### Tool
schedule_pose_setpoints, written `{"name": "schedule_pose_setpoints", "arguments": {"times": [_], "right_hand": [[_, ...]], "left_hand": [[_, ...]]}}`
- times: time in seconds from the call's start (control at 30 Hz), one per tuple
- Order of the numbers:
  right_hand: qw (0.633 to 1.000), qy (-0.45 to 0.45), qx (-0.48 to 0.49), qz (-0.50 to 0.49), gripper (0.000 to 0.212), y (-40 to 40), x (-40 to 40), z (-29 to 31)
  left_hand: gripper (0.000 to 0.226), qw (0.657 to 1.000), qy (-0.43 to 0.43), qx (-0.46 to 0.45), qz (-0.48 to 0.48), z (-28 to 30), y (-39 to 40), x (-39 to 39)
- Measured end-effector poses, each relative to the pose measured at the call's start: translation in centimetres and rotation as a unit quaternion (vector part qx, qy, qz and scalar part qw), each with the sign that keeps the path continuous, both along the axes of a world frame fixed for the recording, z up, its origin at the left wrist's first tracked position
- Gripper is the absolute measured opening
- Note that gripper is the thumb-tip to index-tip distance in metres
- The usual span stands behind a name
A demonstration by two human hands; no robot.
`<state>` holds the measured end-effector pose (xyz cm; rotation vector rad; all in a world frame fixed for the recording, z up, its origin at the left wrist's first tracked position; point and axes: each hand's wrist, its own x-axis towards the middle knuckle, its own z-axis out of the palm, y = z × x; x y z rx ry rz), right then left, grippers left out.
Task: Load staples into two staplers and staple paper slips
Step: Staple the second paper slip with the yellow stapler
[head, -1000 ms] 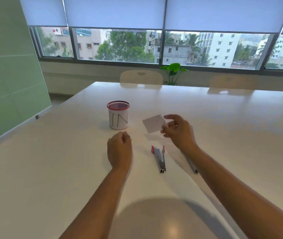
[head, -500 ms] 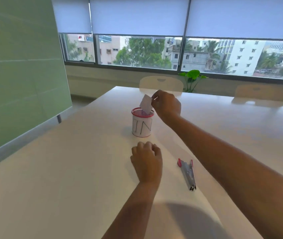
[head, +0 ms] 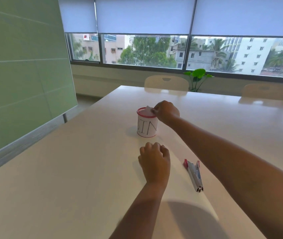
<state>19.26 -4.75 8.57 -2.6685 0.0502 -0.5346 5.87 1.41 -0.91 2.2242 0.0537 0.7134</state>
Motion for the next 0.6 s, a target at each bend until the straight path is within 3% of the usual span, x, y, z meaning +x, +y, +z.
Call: {"name": "schedule_pose_setpoints", "arguments": {"times": [0.07,0.2,0.3,0.47,0.6], "right_hand": [[1.000,-0.024,0.001,-0.004,0.036,-0.2,-0.1,0.5],[0.983,-0.063,-0.172,0.000,0.034,-0.2,0.2,1.5],[0.973,-0.029,-0.228,0.006,0.035,0.2,1.0,1.9],[0.982,0.065,-0.178,0.000,0.042,0.9,2.3,0.8],[0.995,0.008,-0.103,0.000,0.046,0.6,1.8,0.7]], "left_hand": [[0.028,1.000,0.013,-0.010,-0.004,0.1,0.1,0.1],[0.029,1.000,0.024,-0.016,-0.011,0.1,0.3,0.2],[0.031,0.999,0.033,-0.014,-0.020,0.0,0.4,0.2],[0.032,0.999,0.038,-0.012,-0.023,-0.1,0.5,0.4],[0.029,1.000,0.024,-0.007,-0.018,-0.2,0.3,0.2]]}}
